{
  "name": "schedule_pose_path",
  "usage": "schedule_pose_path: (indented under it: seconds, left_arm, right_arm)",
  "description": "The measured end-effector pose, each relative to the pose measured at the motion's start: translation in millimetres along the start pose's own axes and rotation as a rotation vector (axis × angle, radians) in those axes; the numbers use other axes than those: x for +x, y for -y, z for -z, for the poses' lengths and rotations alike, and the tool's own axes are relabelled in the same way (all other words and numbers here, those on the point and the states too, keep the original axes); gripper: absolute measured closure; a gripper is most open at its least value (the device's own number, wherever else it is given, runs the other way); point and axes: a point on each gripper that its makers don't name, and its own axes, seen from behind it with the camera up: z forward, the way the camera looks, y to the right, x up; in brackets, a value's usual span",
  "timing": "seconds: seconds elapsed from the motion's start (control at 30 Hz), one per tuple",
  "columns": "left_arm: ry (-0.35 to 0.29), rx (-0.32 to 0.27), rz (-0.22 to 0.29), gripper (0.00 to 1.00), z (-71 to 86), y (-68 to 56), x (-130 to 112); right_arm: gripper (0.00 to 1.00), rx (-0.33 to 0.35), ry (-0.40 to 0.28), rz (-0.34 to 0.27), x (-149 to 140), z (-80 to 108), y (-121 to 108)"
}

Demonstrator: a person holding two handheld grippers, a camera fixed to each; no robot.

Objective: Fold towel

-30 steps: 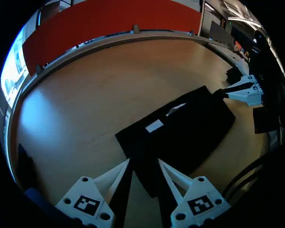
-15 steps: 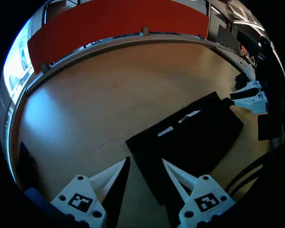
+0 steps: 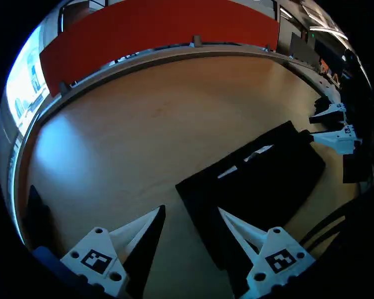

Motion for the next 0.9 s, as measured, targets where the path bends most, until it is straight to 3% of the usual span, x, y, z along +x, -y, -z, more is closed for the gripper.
schedule_pose_path:
  seconds: [0.27,0.9]
  left_arm:
    - [-0.004,0.009,0.006,0.33,-1.1,5.0,5]
    - [-0.001,0.037,0.017,0.33,-9.8,17.9,14]
  right_arm:
    - [0.02,-0.007,-0.006,0.001,2,0.1,-1]
    - [0.00,-0.009,-0.036,0.001,14,8.2,3]
